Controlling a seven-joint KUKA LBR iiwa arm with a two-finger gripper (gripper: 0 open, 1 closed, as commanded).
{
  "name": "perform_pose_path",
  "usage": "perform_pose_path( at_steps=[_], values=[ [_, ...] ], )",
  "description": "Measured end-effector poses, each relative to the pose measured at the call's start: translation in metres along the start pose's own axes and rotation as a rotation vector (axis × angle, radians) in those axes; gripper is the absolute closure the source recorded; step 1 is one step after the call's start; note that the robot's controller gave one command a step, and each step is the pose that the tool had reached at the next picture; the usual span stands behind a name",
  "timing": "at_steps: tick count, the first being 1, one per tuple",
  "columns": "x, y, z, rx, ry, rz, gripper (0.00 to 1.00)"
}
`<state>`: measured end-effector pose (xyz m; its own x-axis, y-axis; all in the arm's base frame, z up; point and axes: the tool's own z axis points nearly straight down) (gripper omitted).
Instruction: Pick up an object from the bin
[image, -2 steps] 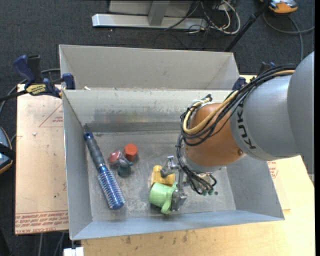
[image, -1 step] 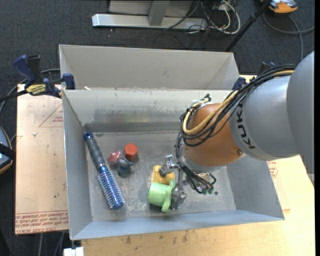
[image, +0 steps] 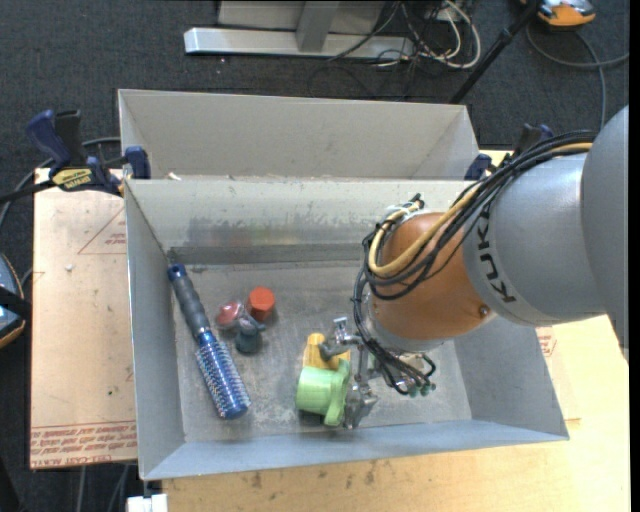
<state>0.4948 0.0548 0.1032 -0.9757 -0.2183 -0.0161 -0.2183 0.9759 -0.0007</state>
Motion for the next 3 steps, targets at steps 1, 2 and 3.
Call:
perform_pose_path(
  at_steps=[1, 2, 3],
  values=[
    [-0.006, 0.006, 0.008, -0.001, -0.016, -0.109, 0.00],
    [-0.011, 0.014, 0.009, -0.001, -0.030, -0.282, 0.00],
    [-0.018, 0.049, 0.030, -0.002, 0.010, -0.658, 0.00]
  ],
)
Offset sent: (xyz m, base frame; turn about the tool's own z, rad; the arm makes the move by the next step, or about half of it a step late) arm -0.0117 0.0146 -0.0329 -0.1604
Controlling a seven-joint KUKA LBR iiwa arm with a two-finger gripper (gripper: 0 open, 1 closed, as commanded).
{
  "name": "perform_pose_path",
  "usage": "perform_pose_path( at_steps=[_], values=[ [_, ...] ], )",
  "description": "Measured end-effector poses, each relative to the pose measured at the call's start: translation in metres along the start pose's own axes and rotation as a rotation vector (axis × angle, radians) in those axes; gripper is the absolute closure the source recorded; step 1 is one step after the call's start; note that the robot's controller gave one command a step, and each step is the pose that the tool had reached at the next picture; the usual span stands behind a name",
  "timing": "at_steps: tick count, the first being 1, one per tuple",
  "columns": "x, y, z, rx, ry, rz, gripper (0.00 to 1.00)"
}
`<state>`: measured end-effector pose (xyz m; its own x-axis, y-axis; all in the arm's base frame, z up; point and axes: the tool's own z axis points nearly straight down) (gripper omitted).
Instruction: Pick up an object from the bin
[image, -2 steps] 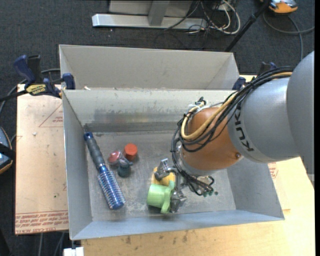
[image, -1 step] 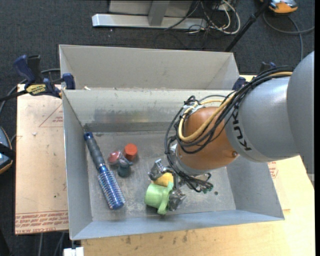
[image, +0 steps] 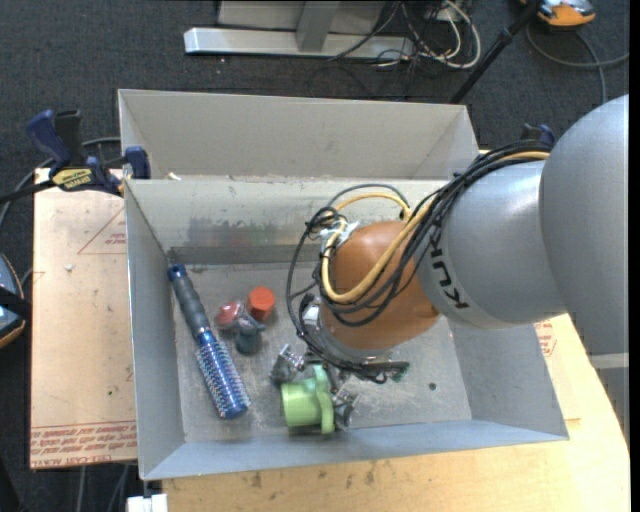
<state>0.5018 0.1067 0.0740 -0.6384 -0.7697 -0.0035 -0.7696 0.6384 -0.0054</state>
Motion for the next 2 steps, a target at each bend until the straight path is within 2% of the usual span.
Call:
perform_pose_path(
  at_steps=[1, 2],
  values=[
    [-0.002, -0.001, -0.002, 0.003, -0.007, 0.000, 1.00],
    [-0.015, 0.014, -0.146, -0.001, -0.005, -0.197, 1.00]
  ],
)
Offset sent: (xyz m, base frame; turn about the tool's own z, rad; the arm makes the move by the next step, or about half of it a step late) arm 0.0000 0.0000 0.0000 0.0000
